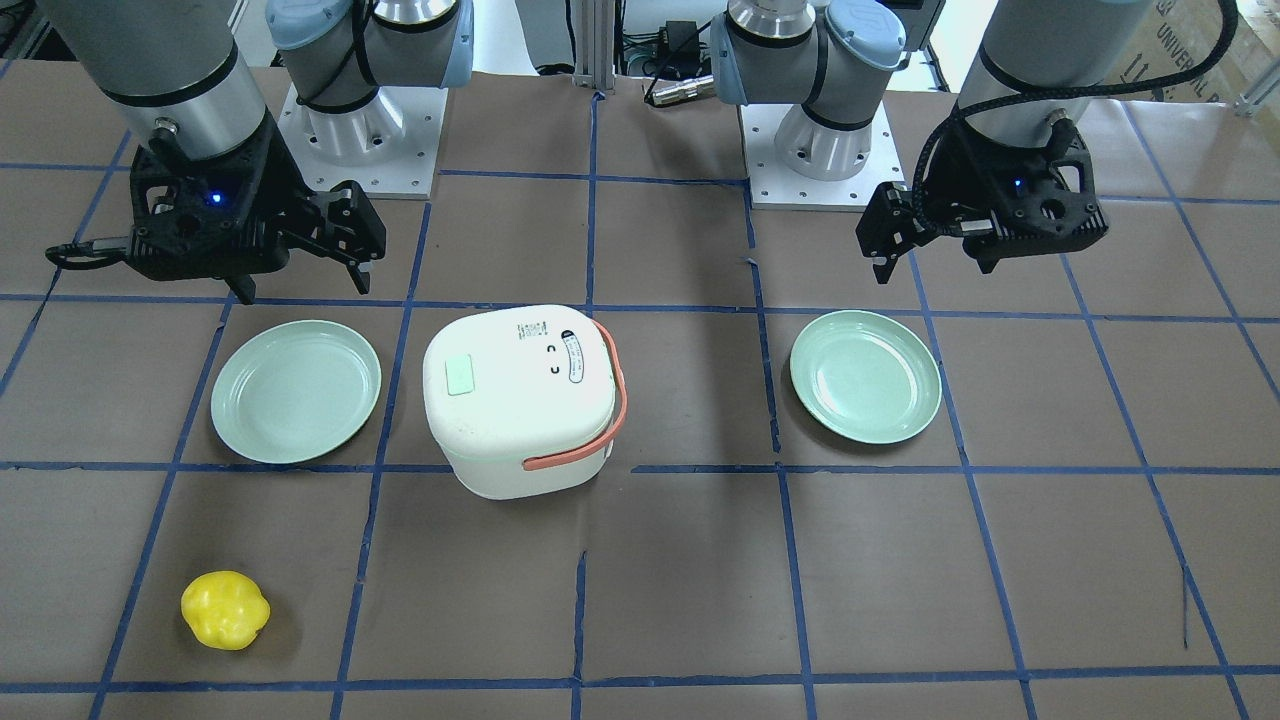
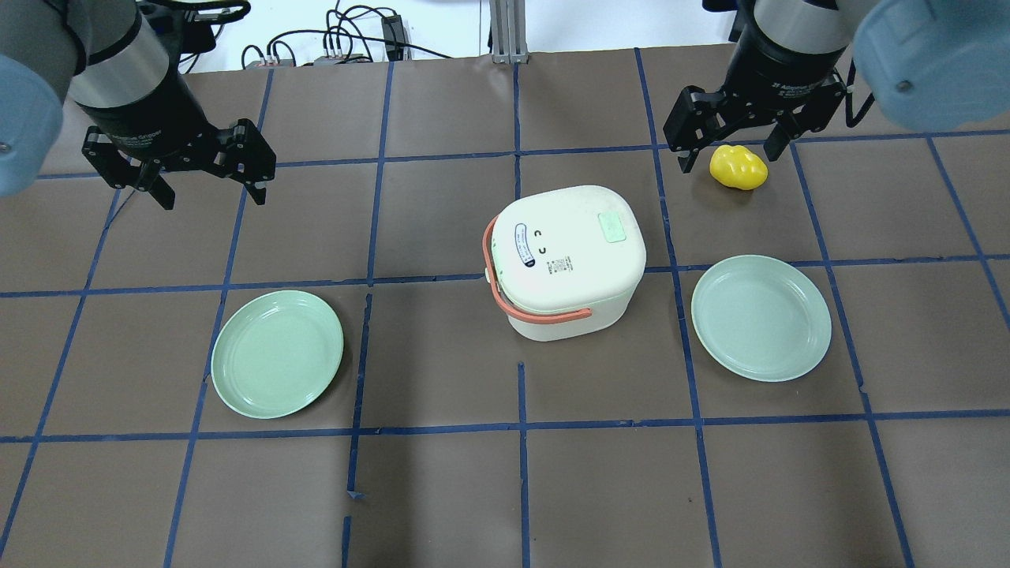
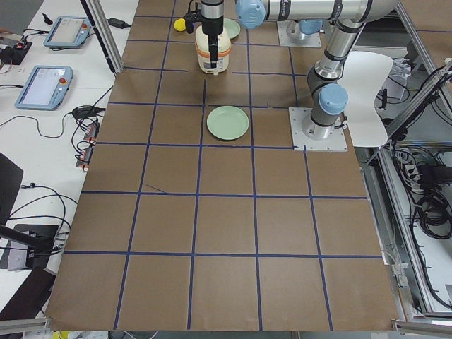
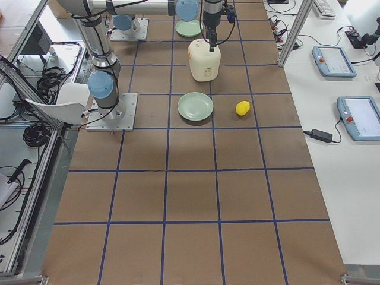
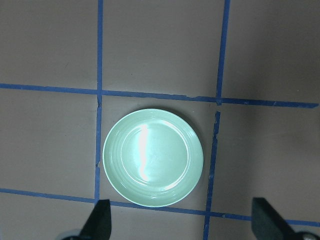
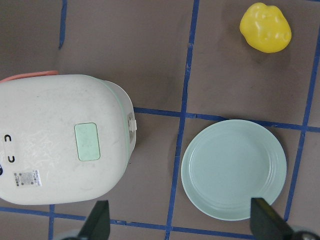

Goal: Press rice cooker button
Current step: 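Move the right gripper toward the rice cooker's green button panel, then lower the right gripper onto the green button on the cooker lid, then press down on the green button with the right gripper fingertips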

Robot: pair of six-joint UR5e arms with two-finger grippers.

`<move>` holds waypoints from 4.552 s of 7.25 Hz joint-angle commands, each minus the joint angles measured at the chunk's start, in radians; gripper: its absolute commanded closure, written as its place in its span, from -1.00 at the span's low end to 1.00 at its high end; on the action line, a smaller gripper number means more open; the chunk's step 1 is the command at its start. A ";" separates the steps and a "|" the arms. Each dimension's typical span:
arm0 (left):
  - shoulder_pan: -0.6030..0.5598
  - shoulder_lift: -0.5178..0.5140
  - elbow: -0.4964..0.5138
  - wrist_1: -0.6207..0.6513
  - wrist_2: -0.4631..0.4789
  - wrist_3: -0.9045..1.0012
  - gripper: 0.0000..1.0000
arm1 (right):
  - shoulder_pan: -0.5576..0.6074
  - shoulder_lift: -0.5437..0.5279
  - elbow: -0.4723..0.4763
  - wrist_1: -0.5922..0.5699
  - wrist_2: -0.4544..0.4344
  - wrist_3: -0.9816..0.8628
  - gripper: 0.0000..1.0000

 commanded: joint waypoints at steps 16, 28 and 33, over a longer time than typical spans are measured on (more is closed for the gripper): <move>0.000 0.000 0.000 0.000 0.000 0.000 -1.00 | 0.110 0.070 -0.016 -0.068 0.003 0.120 -0.63; 0.000 0.000 0.000 0.000 -0.002 0.000 -1.00 | 0.150 0.225 0.054 -0.196 0.052 0.170 0.61; 0.000 0.000 0.000 0.000 0.000 0.000 -1.00 | 0.152 0.195 0.034 -0.178 0.037 0.205 0.61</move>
